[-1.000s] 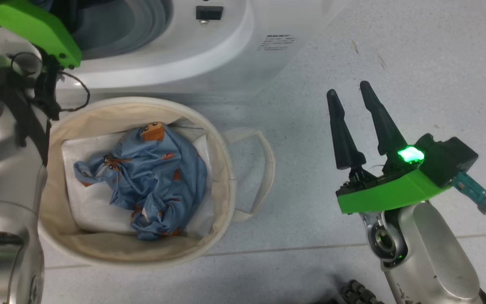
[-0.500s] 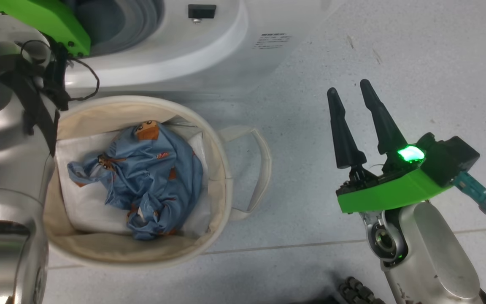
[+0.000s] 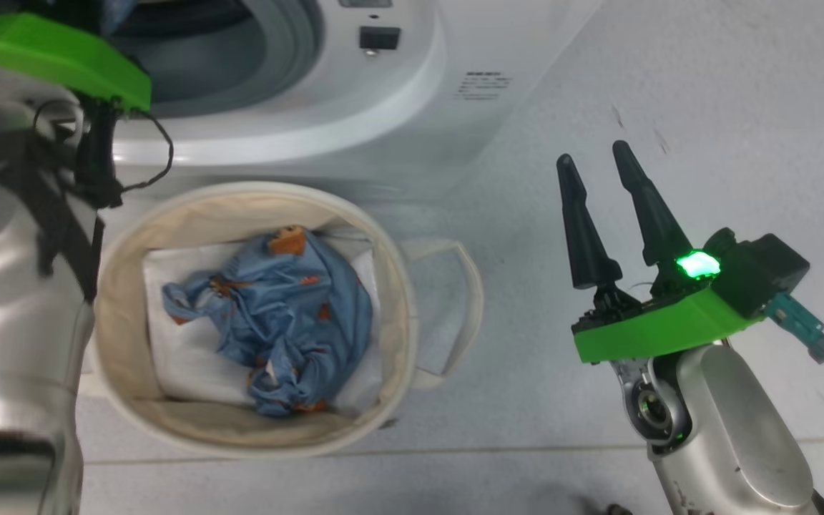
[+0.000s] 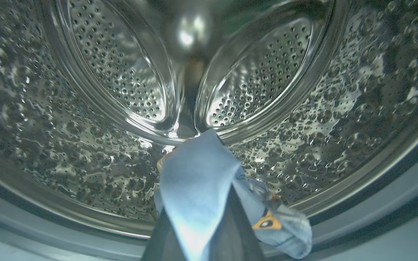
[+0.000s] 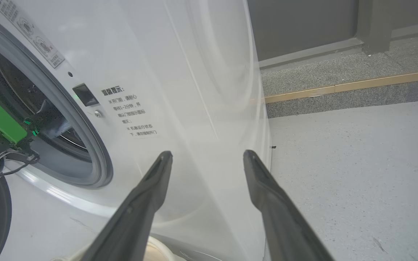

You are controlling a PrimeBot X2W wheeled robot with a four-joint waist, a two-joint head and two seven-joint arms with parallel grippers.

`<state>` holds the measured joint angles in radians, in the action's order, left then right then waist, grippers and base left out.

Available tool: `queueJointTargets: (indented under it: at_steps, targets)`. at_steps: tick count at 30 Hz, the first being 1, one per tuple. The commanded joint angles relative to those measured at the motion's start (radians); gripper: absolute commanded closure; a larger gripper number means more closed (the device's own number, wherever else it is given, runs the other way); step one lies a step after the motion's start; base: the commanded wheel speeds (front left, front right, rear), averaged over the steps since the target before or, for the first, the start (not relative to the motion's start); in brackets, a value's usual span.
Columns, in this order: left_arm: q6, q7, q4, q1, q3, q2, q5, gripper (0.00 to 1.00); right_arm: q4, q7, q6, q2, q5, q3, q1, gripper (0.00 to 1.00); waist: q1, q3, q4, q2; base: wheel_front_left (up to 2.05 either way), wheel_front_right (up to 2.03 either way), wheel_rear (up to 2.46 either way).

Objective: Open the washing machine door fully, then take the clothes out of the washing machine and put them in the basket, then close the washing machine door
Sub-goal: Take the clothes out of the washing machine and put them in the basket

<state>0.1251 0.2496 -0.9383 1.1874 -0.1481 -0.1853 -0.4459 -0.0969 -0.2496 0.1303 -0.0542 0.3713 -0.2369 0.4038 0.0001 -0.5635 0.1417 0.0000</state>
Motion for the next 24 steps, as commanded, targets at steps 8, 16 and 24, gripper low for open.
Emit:
queueJointTargets:
  at_steps: [8, 16, 24]
  targets:
    - [-0.025, 0.012, 0.45, -0.279, 0.125, -0.009, 0.11, 1.0, 0.001, -0.012, 0.0, 0.004, -0.023, -0.014, -0.054, 0.0, -0.0001, 0.129, -0.07, 0.0, 0.0, 0.0, 0.0]
    - [-0.033, 0.012, 0.731, -0.466, 0.204, 0.057, 0.182, 1.0, -0.022, -0.012, 0.0, 0.004, -0.026, -0.018, -0.101, 0.0, -0.0001, 0.224, -0.098, 0.0, 0.0, 0.0, 0.0]
    - [-0.024, 0.012, 1.037, -0.654, 0.23, 0.115, 0.239, 1.0, -0.038, -0.012, 0.0, 0.004, -0.02, -0.023, -0.153, 0.0, -0.0001, 0.313, -0.106, 0.0, 0.0, 0.0, 0.0]
